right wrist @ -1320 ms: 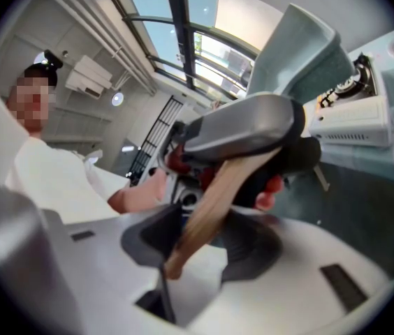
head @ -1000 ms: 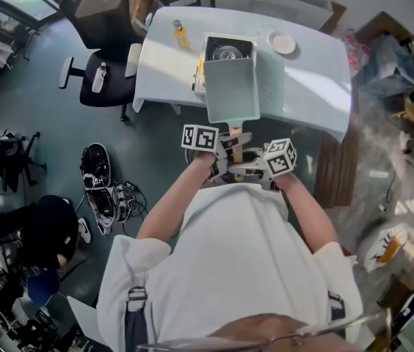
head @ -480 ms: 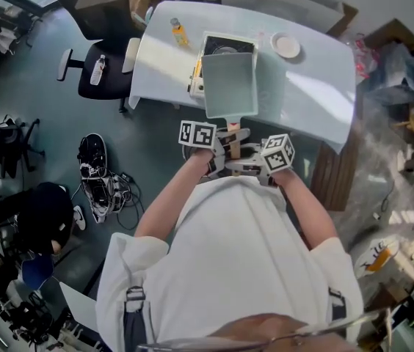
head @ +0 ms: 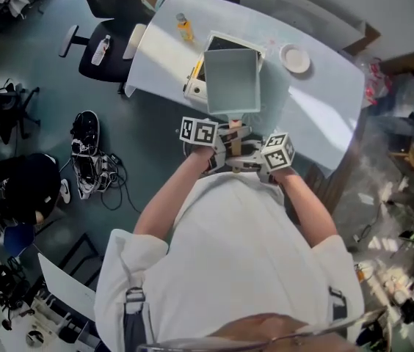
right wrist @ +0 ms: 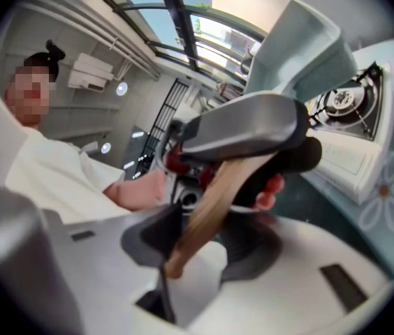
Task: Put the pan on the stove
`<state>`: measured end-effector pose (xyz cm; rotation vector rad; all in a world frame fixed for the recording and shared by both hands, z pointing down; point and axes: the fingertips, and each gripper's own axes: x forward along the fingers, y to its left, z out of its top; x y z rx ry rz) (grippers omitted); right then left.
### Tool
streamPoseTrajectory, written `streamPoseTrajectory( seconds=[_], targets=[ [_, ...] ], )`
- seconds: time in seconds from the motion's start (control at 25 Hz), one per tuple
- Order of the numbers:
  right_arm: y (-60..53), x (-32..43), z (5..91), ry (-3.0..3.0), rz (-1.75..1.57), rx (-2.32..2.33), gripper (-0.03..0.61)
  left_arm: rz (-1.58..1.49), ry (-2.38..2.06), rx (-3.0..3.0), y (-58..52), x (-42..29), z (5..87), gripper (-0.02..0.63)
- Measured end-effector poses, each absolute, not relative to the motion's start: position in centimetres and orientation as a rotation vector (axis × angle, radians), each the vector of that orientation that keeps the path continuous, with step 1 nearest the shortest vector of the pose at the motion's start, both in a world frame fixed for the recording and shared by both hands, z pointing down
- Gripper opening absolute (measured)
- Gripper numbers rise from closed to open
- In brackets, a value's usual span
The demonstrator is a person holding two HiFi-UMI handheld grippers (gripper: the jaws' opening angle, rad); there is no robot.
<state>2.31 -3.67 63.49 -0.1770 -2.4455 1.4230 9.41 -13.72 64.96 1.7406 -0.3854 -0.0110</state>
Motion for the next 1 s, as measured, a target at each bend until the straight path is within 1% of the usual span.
streamPoseTrajectory(
  seconds=[0.4, 1.0],
  targets=[
    [-7.2, 4.8, 67.0, -2.363, 1.447, -0.259, 0.176, -0.033, -0.452, 1.706, -17.7, 11.1, 68.8, 0.176],
    [-11.3, 4.7, 72.8, -2.285, 1.474, -0.312, 0.176, -0.032, -0.487, 1.663, -22.0, 10.5, 74.9, 0.181]
  ],
)
